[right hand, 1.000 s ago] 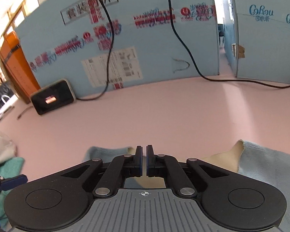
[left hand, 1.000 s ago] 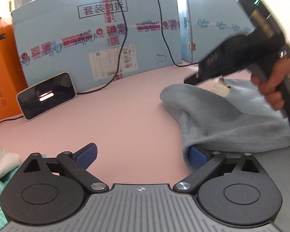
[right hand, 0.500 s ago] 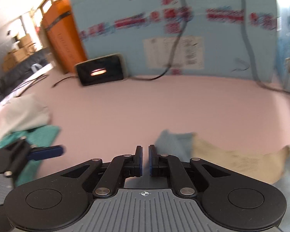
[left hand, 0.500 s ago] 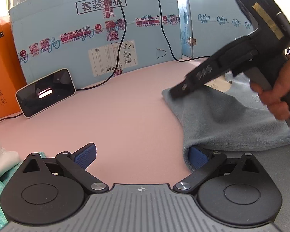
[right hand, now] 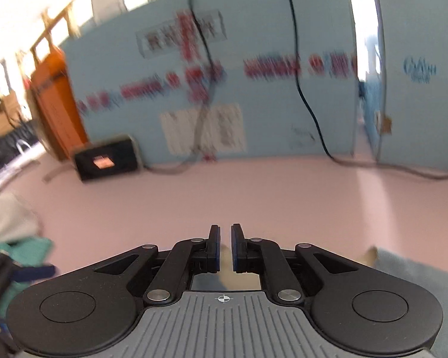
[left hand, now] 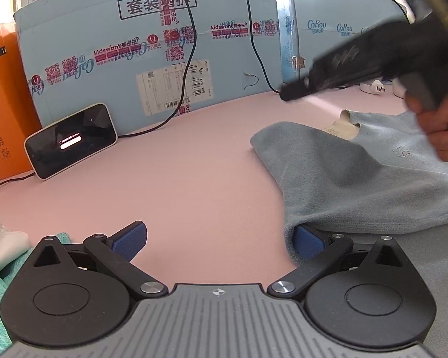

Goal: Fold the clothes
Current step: 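Grasp the sweatshirt side edge with the right gripper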

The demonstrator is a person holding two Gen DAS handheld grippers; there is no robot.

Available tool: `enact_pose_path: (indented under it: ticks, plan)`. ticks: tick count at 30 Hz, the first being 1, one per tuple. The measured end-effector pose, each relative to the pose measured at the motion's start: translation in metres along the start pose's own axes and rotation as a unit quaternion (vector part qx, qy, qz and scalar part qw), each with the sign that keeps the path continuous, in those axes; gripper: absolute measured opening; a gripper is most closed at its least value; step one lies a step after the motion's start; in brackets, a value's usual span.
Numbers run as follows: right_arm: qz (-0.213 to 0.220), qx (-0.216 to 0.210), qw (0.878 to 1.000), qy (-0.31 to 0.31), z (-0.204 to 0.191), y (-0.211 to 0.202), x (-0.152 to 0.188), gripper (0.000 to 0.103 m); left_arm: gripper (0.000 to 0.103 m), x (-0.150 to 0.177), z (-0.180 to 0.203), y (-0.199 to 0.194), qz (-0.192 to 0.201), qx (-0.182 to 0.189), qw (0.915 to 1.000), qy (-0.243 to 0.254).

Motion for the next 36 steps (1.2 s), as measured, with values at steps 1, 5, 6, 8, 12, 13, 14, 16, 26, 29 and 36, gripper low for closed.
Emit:
enact_pose_path:
  ticks: [1,5,6,8,12,13,14,16,26,29,36]
  plan:
    - [0.01,-0.022,1.0,-0.004,-0.012,-0.008,-0.004,0.011,0.103,0.0,0.0,0.0,0.0,-0.001,1.0,0.001]
    - [-0.035,-0.075,0.995,-0.047,-0.051,-0.011,0.011,0.011,0.103,0.0,0.0,0.0,0.002,-0.003,1.0,0.003]
    - [-0.046,-0.07,0.994,-0.067,-0.056,-0.006,0.018,0.011,0.103,0.0,0.0,0.0,0.002,-0.003,1.0,0.003]
    - [-0.062,-0.04,0.991,-0.108,-0.059,0.006,0.031,0.011,0.103,0.0,0.0,-0.001,0.003,-0.004,1.0,0.004]
    - [-0.077,-0.012,0.99,-0.12,-0.049,0.005,0.046,0.011,0.103,0.0,-0.002,0.001,-0.001,0.002,1.0,-0.004]
    - [-0.078,-0.007,0.99,-0.119,-0.045,0.001,0.047,0.011,0.103,0.0,-0.002,0.001,-0.002,0.003,1.0,-0.006]
    - [-0.081,-0.001,0.99,-0.117,-0.042,-0.001,0.049,0.011,0.103,0.0,-0.002,0.001,-0.002,0.003,1.0,-0.005]
    - [-0.081,0.005,0.99,-0.118,-0.036,-0.009,0.053,0.011,0.103,0.001,-0.002,0.001,-0.002,0.003,1.0,-0.005]
    - [-0.071,0.041,0.992,-0.092,-0.013,-0.052,0.077,0.031,0.103,0.001,-0.003,0.002,-0.003,0.003,1.0,-0.006]
    - [-0.076,0.053,0.991,-0.095,-0.009,-0.067,0.084,0.031,0.103,0.002,-0.003,0.002,-0.004,0.003,1.0,-0.007]
    - [-0.067,0.068,0.991,-0.097,0.003,-0.11,0.103,0.031,0.103,-0.002,-0.004,-0.008,0.023,0.018,0.9994,-0.019]
Point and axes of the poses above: each gripper's, at about its wrist camera, not at the fingertips, and y roughly the way its jaws point, z to its right, x to its underside, the point moved 10 cm from there along y, roughly the way its jaws point, and after that the axes turned 5 degrees about -y, right-handed, at the moved point
